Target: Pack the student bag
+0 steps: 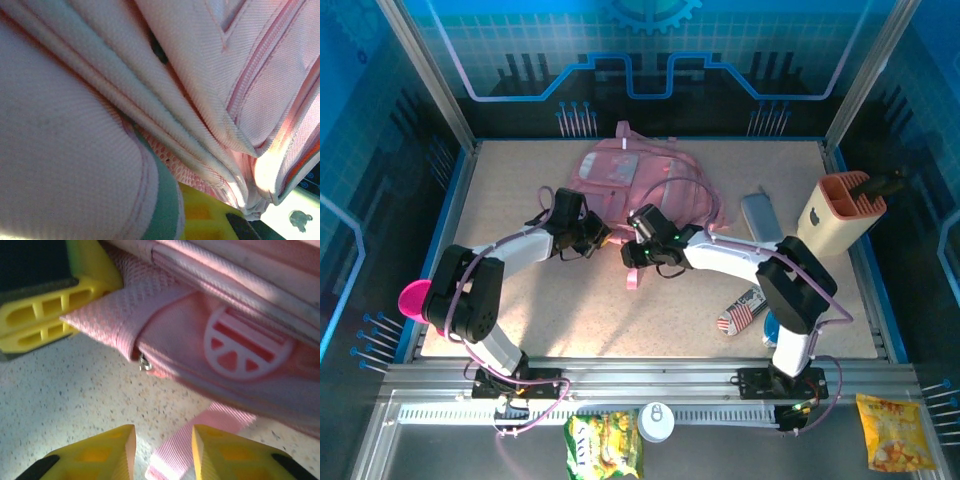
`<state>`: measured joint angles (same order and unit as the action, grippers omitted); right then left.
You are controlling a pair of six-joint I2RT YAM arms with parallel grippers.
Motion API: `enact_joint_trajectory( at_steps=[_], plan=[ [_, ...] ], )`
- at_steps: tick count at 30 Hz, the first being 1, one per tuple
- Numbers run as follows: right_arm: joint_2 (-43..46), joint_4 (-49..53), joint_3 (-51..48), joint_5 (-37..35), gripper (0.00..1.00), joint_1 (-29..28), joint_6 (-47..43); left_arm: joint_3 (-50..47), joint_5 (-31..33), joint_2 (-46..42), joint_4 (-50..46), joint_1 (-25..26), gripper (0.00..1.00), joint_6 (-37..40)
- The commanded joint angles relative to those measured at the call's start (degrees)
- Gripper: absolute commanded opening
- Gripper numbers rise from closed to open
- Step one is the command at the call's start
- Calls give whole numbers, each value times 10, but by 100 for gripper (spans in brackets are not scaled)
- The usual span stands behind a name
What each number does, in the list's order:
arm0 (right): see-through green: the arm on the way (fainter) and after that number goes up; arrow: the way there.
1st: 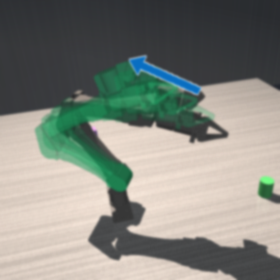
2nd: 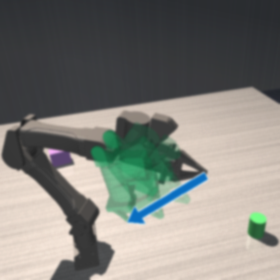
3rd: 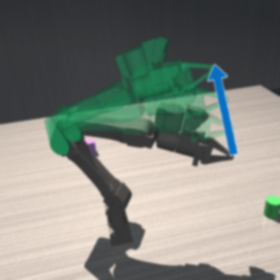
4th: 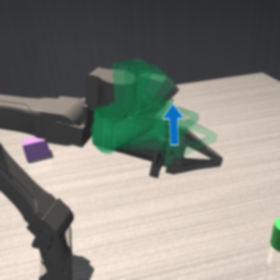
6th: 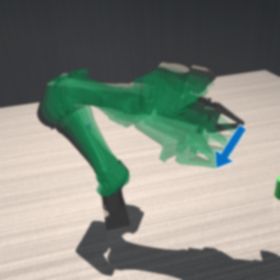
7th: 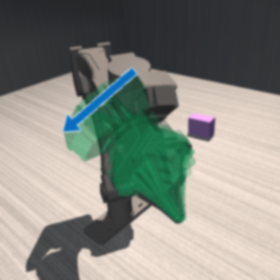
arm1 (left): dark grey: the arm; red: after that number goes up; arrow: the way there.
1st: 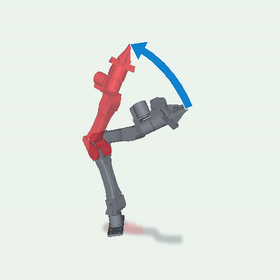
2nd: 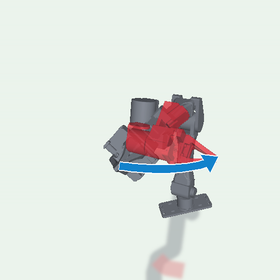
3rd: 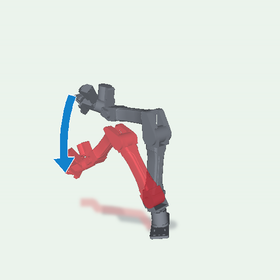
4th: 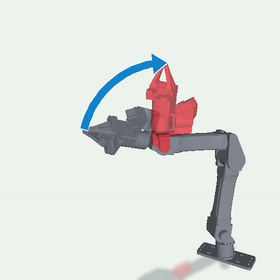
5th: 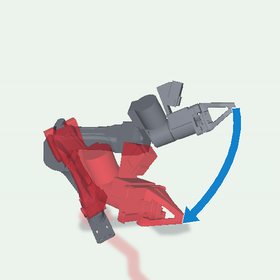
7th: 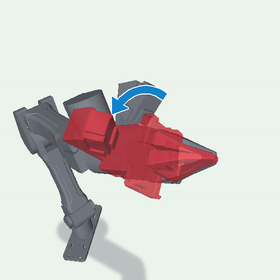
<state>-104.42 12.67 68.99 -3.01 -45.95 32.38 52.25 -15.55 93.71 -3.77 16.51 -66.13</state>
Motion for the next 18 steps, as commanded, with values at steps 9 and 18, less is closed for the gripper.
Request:
enact_joint_trajectory(
  at_steps=[9, 18],
  plan=[
    [-58, -18, 52, -45, 37, -6, 3, 30, -55, -14, 26, 9, 0, 2],
    [-86, -7, 93, -68, 39, -7, 1, 31, -55, -13, 23, 9, 0, 2]
  ],
)
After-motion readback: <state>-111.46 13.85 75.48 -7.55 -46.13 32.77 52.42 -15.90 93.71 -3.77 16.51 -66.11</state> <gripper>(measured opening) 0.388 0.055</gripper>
